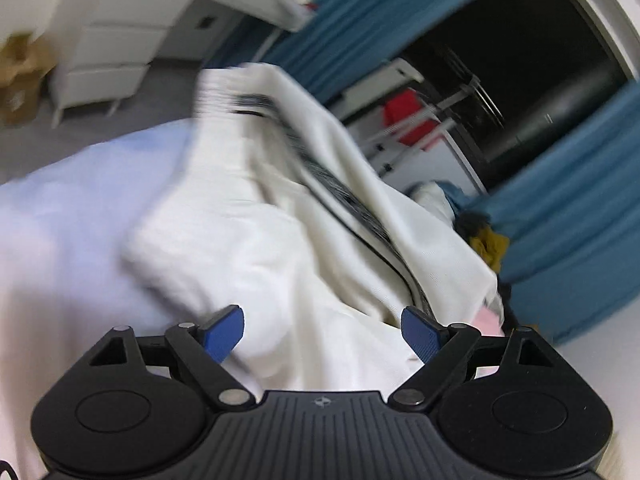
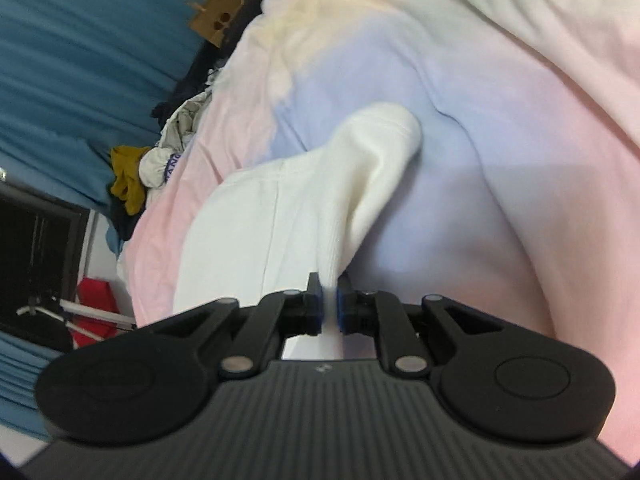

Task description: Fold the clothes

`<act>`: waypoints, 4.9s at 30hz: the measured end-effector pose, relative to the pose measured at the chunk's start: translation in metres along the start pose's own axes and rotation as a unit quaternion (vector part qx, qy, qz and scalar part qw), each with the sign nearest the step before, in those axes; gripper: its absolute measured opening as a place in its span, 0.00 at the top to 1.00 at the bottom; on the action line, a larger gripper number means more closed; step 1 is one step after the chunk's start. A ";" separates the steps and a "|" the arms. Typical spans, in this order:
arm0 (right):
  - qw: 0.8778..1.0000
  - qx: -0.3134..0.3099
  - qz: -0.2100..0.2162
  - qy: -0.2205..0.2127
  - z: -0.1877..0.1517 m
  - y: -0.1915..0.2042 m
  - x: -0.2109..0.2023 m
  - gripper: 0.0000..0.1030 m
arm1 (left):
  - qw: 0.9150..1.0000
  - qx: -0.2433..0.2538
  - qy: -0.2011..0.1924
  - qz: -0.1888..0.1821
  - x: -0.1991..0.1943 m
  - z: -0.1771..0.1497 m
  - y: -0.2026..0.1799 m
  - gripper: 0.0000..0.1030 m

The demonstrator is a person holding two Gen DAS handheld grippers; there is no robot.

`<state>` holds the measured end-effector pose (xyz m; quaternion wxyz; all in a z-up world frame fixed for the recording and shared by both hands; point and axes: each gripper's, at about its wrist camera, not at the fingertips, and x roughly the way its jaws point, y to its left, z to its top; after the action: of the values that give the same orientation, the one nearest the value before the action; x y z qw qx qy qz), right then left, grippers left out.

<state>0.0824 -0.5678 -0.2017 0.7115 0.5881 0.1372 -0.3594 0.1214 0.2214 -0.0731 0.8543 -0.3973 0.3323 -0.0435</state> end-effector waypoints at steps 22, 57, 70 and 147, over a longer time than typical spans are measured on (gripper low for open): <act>1.000 0.004 0.023 -0.003 -0.019 -0.004 -0.013 0.30 | 0.982 -0.188 0.006 0.034 0.054 0.029 0.088 0.35; 0.987 0.143 -0.055 -0.044 0.009 -0.066 -0.045 0.86 | 0.993 0.023 0.014 0.115 -0.091 0.016 0.048 0.56; 0.981 -0.088 -0.014 -0.175 -0.009 0.021 -0.092 0.26 | 0.963 0.218 -0.089 0.134 -0.116 -0.020 -0.067 0.21; 0.930 -0.249 0.104 -0.249 -0.047 0.295 -0.133 0.92 | 0.949 0.314 -0.041 -0.019 0.164 -0.070 -0.081 0.13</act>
<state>0.1981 -0.4621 0.0856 0.8801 0.2944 -0.0210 -0.3720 0.2218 0.0650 -0.1353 0.9475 -0.1173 0.2592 -0.1460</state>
